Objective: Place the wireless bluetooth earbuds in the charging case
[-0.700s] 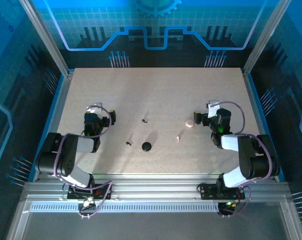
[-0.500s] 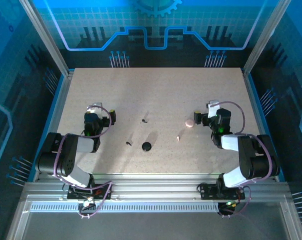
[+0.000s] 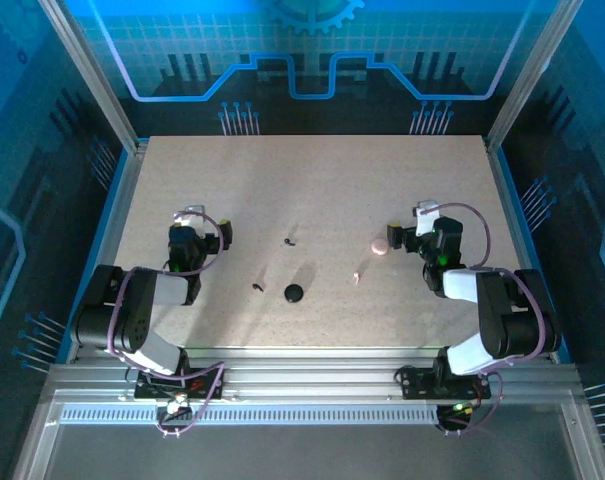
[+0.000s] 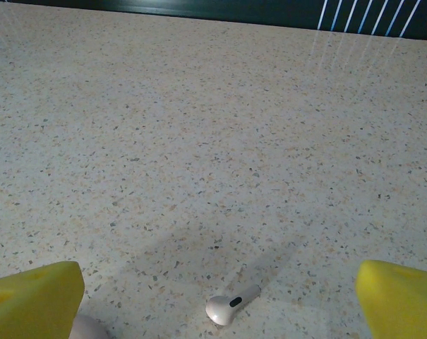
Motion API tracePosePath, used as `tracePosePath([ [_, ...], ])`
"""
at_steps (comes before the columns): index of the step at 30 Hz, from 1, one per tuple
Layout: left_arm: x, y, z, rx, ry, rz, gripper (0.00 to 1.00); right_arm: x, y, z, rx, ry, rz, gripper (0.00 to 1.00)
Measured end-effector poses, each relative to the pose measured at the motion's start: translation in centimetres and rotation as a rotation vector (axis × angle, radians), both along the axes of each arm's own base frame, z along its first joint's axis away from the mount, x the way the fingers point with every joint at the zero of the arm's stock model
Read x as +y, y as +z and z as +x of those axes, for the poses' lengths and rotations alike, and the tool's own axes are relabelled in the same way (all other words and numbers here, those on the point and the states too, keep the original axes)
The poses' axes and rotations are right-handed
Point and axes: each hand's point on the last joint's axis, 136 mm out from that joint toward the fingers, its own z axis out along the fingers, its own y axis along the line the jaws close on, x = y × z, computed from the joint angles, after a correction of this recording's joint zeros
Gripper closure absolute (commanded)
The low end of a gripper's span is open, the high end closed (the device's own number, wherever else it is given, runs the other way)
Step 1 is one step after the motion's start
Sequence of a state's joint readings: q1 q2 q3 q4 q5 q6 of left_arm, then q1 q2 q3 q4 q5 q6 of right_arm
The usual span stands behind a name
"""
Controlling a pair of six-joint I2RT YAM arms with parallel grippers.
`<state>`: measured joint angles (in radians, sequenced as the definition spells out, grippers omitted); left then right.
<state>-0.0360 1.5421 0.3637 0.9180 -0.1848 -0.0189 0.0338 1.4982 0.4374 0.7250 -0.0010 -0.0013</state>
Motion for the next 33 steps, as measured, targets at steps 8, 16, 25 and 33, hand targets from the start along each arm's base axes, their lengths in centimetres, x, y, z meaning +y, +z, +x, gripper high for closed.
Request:
tracePosePath([
  [8,0.0,0.0,0.0,0.0,0.001,0.0,0.01,0.0,0.0,0.0,0.0,0.0,0.0,0.0],
  [16,-0.1,0.0,0.0,0.002,-0.014,-0.007,0.01,0.0,0.0,0.0,0.0,0.0,0.0,0.0],
  [25,-0.7,2.8,-0.7,-0.008,-0.047,-0.015,0.01,-0.3,0.5,0.0,0.057,-0.018,-0.01,0.0],
  [33,-2.9,12.9,-0.1,-0.097,-0.099,-0.029,0.01,-0.1,9.4,-0.1,0.095,-0.055,0.068,0.0],
])
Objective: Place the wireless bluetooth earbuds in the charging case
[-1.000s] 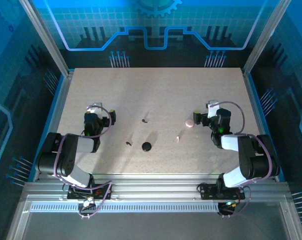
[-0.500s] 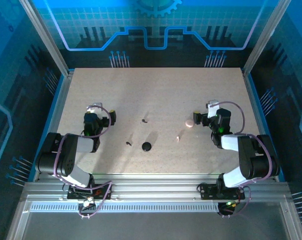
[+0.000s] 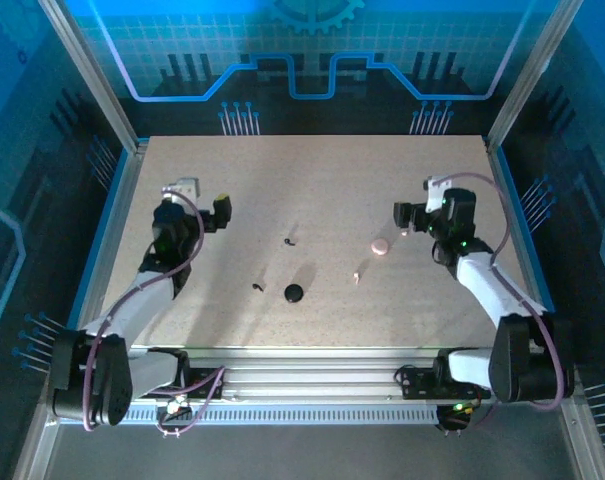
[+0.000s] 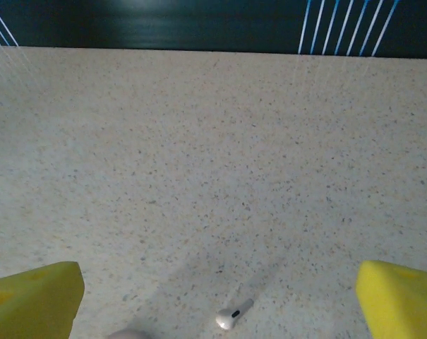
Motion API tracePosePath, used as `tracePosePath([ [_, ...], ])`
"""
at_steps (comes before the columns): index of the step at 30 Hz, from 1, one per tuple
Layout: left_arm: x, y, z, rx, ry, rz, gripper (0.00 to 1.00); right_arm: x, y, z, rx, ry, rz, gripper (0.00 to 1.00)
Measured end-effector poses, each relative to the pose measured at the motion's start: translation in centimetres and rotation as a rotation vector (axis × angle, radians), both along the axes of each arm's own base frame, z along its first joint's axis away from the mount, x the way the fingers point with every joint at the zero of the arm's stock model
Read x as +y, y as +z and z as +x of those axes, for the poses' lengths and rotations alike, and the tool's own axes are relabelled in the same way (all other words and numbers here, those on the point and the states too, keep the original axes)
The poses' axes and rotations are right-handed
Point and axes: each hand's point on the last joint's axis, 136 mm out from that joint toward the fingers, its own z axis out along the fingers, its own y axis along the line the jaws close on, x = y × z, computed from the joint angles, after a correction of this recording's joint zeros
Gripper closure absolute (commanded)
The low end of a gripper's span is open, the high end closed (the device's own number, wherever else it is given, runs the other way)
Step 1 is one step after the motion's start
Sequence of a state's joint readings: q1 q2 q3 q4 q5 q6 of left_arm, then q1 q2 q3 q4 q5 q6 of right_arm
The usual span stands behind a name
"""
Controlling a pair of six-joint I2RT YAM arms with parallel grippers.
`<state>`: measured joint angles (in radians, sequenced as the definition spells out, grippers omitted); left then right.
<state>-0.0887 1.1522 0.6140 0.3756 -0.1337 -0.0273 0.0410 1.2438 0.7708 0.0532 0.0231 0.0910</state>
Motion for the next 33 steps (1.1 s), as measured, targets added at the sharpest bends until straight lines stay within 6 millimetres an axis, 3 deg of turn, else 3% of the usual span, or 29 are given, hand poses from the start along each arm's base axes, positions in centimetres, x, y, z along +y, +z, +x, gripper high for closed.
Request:
tracePosePath([
  [3,-2.3,2.6,0.3,0.025,-0.055,-0.003,0.03,1.0,2.5,-0.8,0.057,0.003,0.024,0.0],
  [7,-5.0,2.8,-0.2,0.136,-0.116,-0.013,0.05,3.0,2.8,-3.2,0.215,0.022,0.03,0.0],
  [13,-7.4,-1.3,-1.2,0.395,-0.138,-0.038,0.05,5.5,-0.3,-7.3,0.515,0.04,0.025,0.0],
  [17,-7.8,-4.3,-2.2,0.544,-0.117,-0.07,0.08,6.2,-2.6,-8.9,0.696,0.023,0.019,0.01],
  [22,-7.9,-6.4,-3.0,0.653,-0.09,-0.106,0.08,6.5,-4.5,-8.6,0.838,-0.037,0.034,0.05],
  [27,-8.2,-6.8,-2.6,0.688,-0.081,-0.125,0.1,7.1,-6.3,-7.1,0.925,-0.102,0.077,0.17],
  [33,-8.7,-7.4,-1.5,0.735,-0.079,-0.125,0.1,7.3,-9.5,-5.5,1.03,-0.21,0.184,0.2],
])
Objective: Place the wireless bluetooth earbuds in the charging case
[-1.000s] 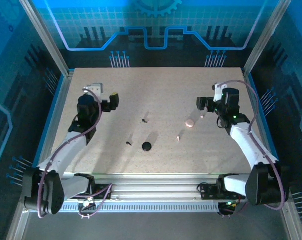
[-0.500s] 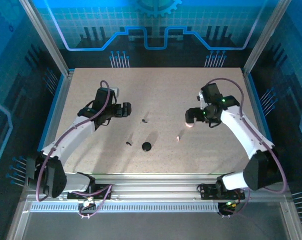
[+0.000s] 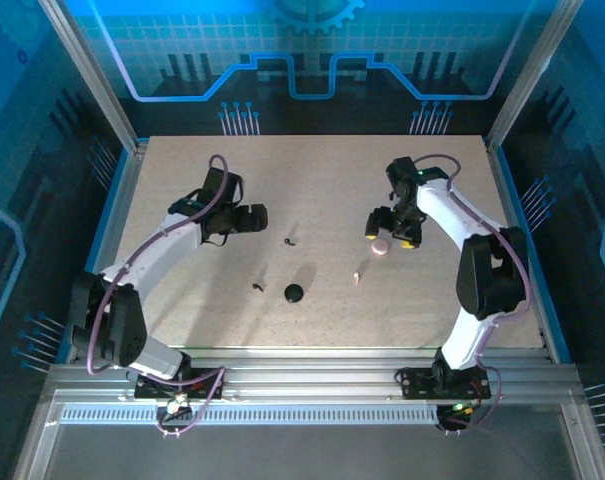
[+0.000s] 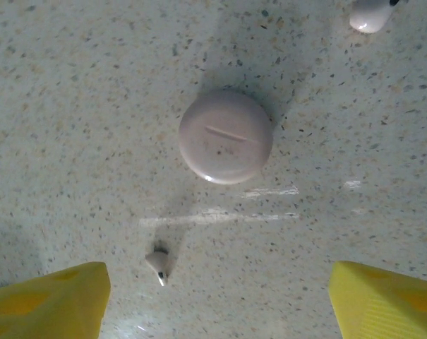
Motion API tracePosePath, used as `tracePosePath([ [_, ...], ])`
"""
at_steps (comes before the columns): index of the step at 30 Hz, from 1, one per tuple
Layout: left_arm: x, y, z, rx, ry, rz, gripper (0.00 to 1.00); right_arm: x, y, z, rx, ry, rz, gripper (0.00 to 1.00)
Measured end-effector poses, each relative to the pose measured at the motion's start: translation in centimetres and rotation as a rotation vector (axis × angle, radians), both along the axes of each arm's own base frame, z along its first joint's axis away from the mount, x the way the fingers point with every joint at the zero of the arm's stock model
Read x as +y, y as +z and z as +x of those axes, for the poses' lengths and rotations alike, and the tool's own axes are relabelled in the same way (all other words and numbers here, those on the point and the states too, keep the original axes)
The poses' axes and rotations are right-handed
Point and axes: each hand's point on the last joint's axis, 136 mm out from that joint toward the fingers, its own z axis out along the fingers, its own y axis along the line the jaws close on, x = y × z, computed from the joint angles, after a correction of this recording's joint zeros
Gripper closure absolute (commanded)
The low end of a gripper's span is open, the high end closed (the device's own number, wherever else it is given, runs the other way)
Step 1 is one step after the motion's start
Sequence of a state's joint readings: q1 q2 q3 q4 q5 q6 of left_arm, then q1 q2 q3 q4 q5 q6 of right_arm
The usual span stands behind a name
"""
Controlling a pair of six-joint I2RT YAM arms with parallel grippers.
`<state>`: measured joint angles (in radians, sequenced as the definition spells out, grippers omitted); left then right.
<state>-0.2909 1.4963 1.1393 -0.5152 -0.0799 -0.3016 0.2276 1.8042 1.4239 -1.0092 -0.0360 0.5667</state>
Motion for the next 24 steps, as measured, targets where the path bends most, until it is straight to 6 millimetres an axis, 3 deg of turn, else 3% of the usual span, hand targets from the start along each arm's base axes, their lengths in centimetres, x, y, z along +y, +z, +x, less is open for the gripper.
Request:
tracePosePath([
  [7,-0.2,-0.4,0.8,0.019,0.0,0.006,0.09,0.6,-2.8,2.1,0.076,-0.068,0.009,0.24],
  [13,-0.6,-0.6,1.5,0.031,-0.007,0.005,0.09,0.6,-4.9,2.1,0.131,-0.091,-0.006,0.29],
  [24,-1.0,-2.0,1.8,0.076,-0.018,0.003,0.09,0.5,-6.3,2.2,0.161,-0.102,-0.021,0.38],
])
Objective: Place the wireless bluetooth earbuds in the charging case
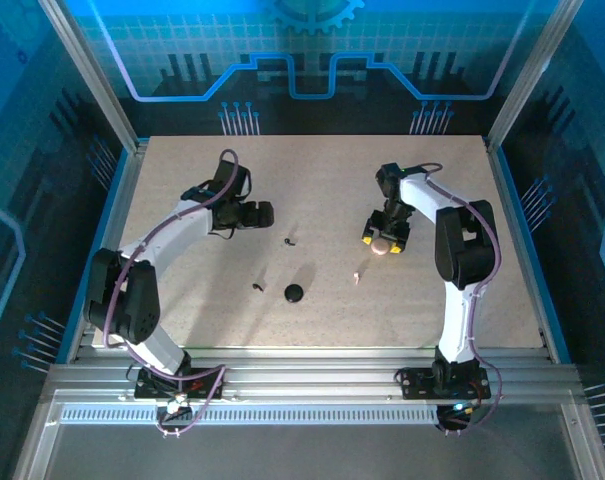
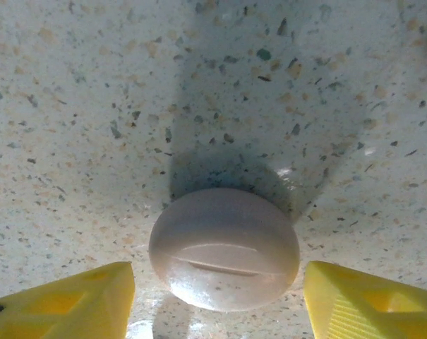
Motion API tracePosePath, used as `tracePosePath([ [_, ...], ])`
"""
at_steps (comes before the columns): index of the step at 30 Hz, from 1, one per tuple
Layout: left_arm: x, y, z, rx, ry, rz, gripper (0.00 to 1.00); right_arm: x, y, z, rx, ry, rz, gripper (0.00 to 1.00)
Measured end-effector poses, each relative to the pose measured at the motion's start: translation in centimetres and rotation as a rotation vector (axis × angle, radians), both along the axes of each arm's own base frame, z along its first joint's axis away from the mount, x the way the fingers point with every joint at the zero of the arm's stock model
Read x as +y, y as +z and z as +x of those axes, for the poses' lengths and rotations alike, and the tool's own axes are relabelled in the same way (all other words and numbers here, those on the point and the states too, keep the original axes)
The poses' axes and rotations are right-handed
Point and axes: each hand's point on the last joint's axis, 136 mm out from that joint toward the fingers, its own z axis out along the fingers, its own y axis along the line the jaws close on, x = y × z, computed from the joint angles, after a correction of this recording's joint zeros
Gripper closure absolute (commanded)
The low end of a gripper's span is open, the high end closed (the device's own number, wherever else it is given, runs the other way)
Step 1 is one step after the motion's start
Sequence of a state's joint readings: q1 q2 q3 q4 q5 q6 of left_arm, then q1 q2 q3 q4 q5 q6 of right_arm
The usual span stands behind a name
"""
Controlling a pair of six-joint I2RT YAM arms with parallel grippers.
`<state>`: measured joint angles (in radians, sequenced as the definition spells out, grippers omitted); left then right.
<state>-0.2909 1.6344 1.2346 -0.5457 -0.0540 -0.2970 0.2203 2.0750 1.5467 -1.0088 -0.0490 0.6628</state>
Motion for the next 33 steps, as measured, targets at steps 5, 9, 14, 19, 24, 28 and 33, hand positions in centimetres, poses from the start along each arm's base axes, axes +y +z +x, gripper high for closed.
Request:
tracePosePath([
  [5,-0.2,0.0,0.2,0.002,-0.004,-0.006,0.09,-0.2,-0.4,0.2,-0.001,-0.002,-0.015,0.41],
  [9,-0.3,-0.3,0.2,0.009,-0.005,-0.007,0.09,-0.3,-0.5,0.3,-0.006,-0.002,-0.022,0.42],
  [14,-0.3,-0.4,0.4,0.012,-0.006,-0.006,0.09,-0.5,-0.9,0.4,-0.001,-0.001,-0.034,0.41],
  [19,-0.4,-0.5,0.5,0.013,-0.007,-0.007,0.09,-0.6,-1.3,0.5,0.008,0.001,-0.044,0.48],
  [24,-0.5,-0.6,0.4,0.017,-0.017,-0.01,0.11,-0.7,-1.2,0.5,0.007,0.002,-0.047,0.5],
  [28,-0.8,-0.5,0.3,0.02,-0.028,-0.023,0.16,-0.8,-1.1,0.7,-0.01,0.006,-0.056,0.51],
  [33,-2.2,0.3,0.3,-0.02,-0.076,-0.094,0.23,0.0,1.1,0.3,-0.108,0.039,-0.051,0.55],
])
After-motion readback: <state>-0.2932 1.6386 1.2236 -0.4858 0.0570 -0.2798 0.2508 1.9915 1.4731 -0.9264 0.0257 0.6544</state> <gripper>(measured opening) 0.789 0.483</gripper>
